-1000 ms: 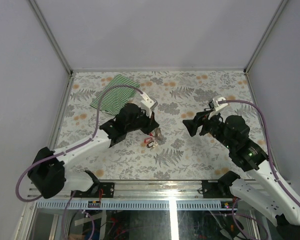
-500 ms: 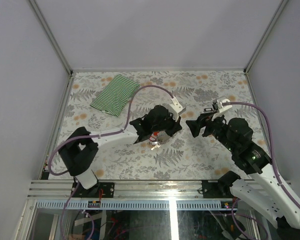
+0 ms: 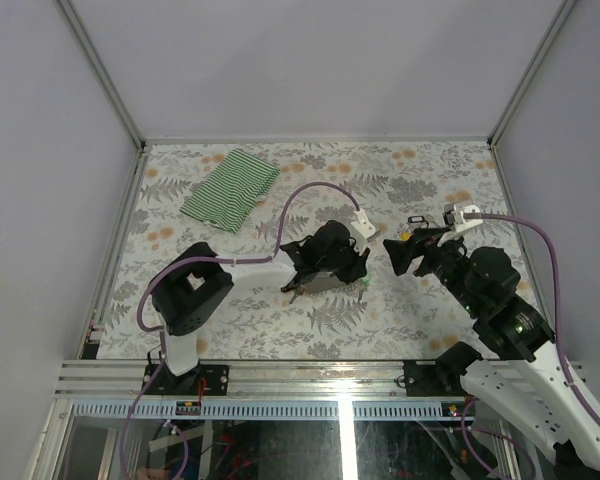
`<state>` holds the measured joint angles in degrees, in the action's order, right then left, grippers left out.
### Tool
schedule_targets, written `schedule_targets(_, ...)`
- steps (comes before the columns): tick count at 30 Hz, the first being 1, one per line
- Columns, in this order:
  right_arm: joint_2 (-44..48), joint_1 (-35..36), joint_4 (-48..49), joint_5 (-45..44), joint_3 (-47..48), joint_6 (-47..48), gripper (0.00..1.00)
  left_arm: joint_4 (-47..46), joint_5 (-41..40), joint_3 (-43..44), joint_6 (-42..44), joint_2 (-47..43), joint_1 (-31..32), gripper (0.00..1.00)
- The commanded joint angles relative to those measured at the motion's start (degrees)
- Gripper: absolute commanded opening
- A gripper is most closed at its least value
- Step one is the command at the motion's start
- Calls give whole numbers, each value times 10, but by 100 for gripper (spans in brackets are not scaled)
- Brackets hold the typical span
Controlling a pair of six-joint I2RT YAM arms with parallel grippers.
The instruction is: Put the keys on the keyring
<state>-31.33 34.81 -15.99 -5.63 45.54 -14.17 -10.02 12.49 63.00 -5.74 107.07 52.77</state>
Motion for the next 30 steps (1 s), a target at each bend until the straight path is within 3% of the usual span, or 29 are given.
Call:
schedule_targets(1, 8, -1, 13, -31, -12, -5, 84, -52, 18, 1, -12, -30, -1, 26)
schedule_targets(6, 4, -1, 51, -51, -32, -2, 100, -60, 13, -39, -23, -93, -7, 47)
schedule_targets(8, -8, -1, 44, -58, -24, -10, 99, -66, 19, -62, -39, -131, -25, 54)
schedule_targets(12, -21, -1, 47, -26, -23, -12, 99, -90, 24, -130, -87, -239, -78, 82)
schedule_targets(16, -17, -1, 78, 50, -40, 9, 99, -54, -15, -176, -106, -341, -122, 93)
schedule_targets(22, -12, -1, 57, 4, -33, 5, 99, 33, -124, -221, -130, -492, -171, 100)
schedule_targets(30, 68, 0, 83, -56, -66, 19, 99, 31, -268, -324, -138, -728, -171, 100)
